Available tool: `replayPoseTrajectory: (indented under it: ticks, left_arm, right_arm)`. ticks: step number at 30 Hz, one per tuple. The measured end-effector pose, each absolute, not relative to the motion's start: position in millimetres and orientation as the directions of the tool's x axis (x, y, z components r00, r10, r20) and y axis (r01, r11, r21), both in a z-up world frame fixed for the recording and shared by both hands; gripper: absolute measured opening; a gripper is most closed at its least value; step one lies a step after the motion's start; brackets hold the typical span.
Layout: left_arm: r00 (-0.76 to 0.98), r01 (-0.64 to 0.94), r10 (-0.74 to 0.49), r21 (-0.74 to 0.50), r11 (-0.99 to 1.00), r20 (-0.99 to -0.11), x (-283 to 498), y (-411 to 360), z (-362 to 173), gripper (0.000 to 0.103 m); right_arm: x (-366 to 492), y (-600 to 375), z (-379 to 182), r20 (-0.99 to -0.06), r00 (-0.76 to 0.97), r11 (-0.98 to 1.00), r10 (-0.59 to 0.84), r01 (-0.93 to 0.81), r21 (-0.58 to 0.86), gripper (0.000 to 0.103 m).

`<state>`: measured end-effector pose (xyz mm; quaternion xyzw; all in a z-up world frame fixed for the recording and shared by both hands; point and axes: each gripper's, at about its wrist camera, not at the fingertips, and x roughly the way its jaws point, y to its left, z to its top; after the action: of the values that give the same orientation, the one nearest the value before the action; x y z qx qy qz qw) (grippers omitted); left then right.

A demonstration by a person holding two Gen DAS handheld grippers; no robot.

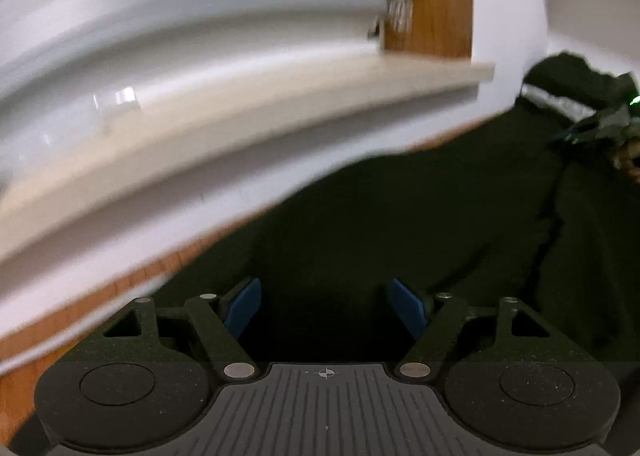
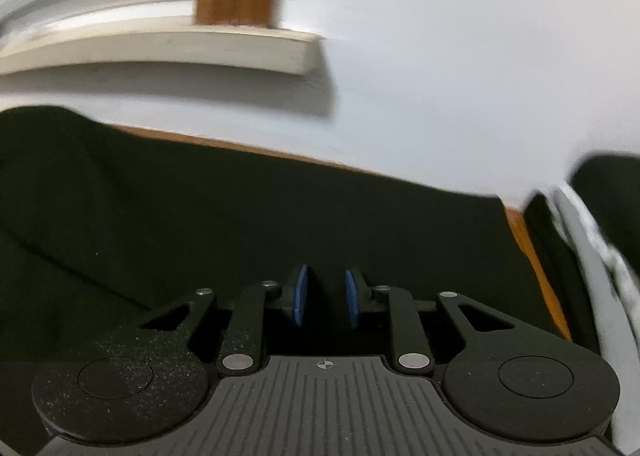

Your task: Fold clothes

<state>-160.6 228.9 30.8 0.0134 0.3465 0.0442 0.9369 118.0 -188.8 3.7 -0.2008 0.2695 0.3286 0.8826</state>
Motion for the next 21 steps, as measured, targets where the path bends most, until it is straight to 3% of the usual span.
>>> replayPoseTrajectory:
  ticks: [6, 14, 21]
  left_arm:
    - [0.734, -0.063, 0.049, 0.004, 0.998, -0.677, -174.7, 232.9, 19.2, 0.073]
    - [0.759, -0.077, 0.083, 0.038, 0.996, -0.645, -188.2, 225.4, 22.6, 0.075]
    - [0.795, -0.095, 0.131, 0.092, 0.991, -0.592, -230.3, 207.3, 53.2, 0.082]
  right_arm:
    - [78.2, -184.5, 1.3, -0.546, 0.752, 0.698, 0.370, -0.613, -0.370, 0.022]
    - [72.4, -224.0, 7.7, -0.550, 0.720, 0.741, 0.423, -0.624, -0.249, 0.023]
    - [23.6, -244.6, 32.1, -0.561, 0.649, 0.696, 0.513, -0.698, -0.172, 0.039]
